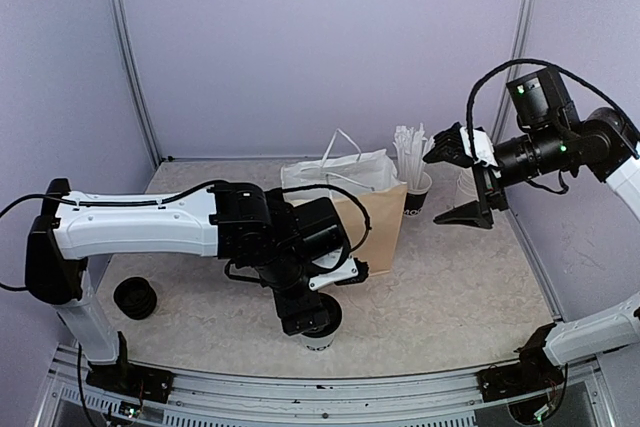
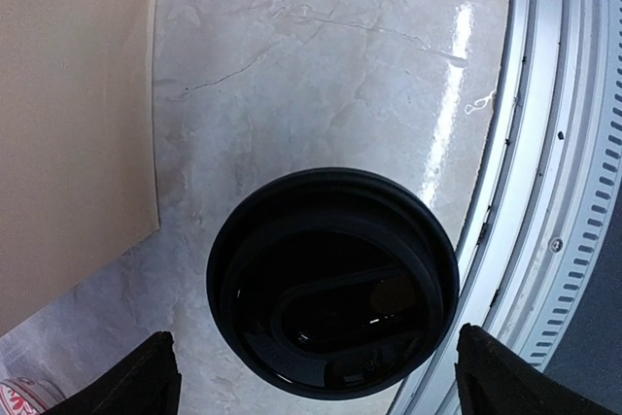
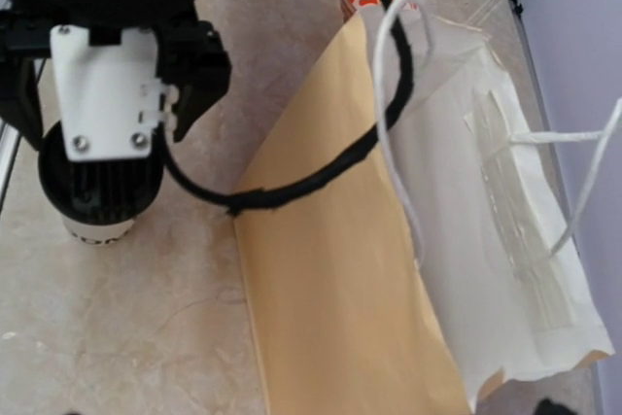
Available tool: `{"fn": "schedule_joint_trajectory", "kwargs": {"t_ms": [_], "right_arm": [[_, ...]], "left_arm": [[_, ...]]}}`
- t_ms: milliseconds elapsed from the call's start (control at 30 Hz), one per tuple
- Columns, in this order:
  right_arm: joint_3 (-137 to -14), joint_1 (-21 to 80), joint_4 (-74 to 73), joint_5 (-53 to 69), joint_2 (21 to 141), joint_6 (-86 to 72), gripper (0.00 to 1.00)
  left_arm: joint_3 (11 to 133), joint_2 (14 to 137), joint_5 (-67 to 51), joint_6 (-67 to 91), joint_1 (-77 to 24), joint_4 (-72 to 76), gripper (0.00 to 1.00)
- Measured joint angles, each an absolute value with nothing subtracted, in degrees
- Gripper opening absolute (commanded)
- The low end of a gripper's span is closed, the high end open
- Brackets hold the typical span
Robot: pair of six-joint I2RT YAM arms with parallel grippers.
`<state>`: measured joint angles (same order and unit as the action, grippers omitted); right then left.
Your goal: Pack the takeout coffee
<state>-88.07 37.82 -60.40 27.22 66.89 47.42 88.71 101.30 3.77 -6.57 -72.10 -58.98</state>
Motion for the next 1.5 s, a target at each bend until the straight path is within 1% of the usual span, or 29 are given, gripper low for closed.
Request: {"fn": "schedule_joint_trajectory", "kwargs": {"t_ms": [100,267,533,767,1000,1100,1200,1367,1500], "right_arm": [[-87.50,37.80,-59.86,27.18,66.85,47.42,0.99],[-86.32,37.80,-59.68,27.11,66.85,47.42,0.99],[-86.08,37.80,-59.61,26.94,66.87,47.42,0.99],[-85.56,37.80,-59.46,26.89,66.96,47.44,0.99],[-85.36,37.80,-59.24,26.79,67.51,47.42,0.99],[-85.41,37.80,-59.24,26.81,67.55,47.40,0.99],[-85.52,37.80,-59.24,26.83,67.83,47.29,0.99],[-86.98,37.80,-59.33,26.74,69.36,46.85,0.99],[-91.77,37.67,-59.53,26.70,71.64,45.95,0.99]], "left_arm": [[88.82,101.73,3.22,-6.79,-72.10,-58.96,0.96],[89.34,102.50,3.14,-7.22,-72.05,-58.87,0.88],[89.45,103.42,1.93,-7.77,-71.77,-58.72,0.89],[89.27,103.72,1.80,-7.77,-71.75,-58.17,0.87],[88.51,103.92,0.91,-7.77,-71.75,-57.47,0.81],[88.20,103.92,0.16,-7.73,-71.72,-57.04,0.74],[88.18,103.94,-0.14,-7.68,-71.66,-56.86,0.72],[88.25,103.94,-0.12,-6.76,-71.66,-57.01,0.71],[89.12,103.90,0.23,-5.63,-71.90,-58.48,0.70]]}}
